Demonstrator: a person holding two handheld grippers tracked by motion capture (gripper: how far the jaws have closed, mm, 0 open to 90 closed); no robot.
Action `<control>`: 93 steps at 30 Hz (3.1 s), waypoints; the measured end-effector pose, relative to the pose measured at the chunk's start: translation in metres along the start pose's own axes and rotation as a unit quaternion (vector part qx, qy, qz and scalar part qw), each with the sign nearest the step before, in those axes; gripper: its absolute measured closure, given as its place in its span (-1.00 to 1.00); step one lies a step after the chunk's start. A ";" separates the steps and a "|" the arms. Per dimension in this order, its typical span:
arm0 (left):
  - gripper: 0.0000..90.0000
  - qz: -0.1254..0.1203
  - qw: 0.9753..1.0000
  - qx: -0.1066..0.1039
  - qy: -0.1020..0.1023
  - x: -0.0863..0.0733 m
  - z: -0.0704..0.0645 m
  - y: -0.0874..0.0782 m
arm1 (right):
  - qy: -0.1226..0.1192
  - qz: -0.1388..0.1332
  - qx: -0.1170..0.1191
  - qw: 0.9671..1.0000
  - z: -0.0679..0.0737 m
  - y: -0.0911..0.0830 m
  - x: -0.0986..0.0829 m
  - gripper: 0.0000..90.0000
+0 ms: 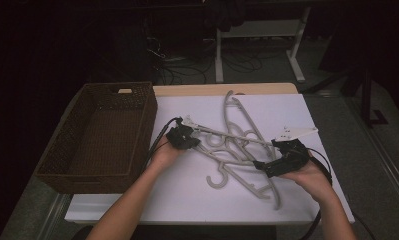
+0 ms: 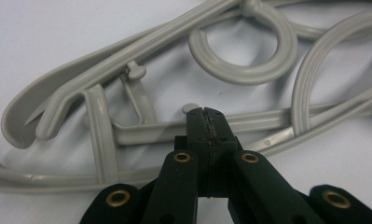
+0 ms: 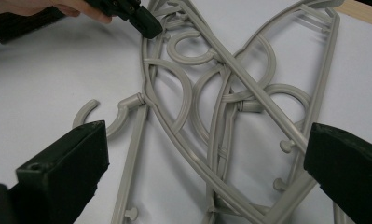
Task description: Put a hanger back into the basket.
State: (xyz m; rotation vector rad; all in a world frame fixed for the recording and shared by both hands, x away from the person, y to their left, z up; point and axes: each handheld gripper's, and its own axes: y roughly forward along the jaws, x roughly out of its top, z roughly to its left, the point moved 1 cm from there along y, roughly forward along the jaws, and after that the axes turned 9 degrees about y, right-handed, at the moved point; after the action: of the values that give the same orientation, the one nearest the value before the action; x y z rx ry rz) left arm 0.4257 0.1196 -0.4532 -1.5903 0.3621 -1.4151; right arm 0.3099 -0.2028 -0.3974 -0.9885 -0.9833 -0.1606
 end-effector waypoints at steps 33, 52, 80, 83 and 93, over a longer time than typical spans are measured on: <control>1.00 0.045 0.991 -0.113 0.050 -0.026 -0.068 -0.032 | 0.003 0.002 -0.004 1.000 -0.001 0.001 -0.001 -1.00; 0.18 -0.027 0.998 -0.054 0.001 -0.039 -0.051 -0.052 | 0.058 0.081 0.002 0.995 0.015 0.022 -0.025 0.92; 0.58 0.025 0.981 -0.174 0.078 -0.035 -0.079 -0.046 | 0.038 0.124 -0.099 0.987 -0.003 0.034 -0.026 0.99; 0.39 0.004 0.979 -0.181 0.090 -0.035 -0.081 -0.054 | 0.041 0.115 -0.090 0.988 -0.004 0.031 -0.026 0.94; 0.09 0.004 0.967 -0.197 0.158 -0.032 -0.103 -0.046 | 0.085 0.008 -0.067 0.994 -0.013 -0.002 -0.026 -0.07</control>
State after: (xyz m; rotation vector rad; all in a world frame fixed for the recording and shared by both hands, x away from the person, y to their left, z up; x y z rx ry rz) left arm 0.3088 0.1208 -0.4486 -1.6643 0.8851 -1.6680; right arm 0.3014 -0.2220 -0.4182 -1.0871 -0.8165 -0.2953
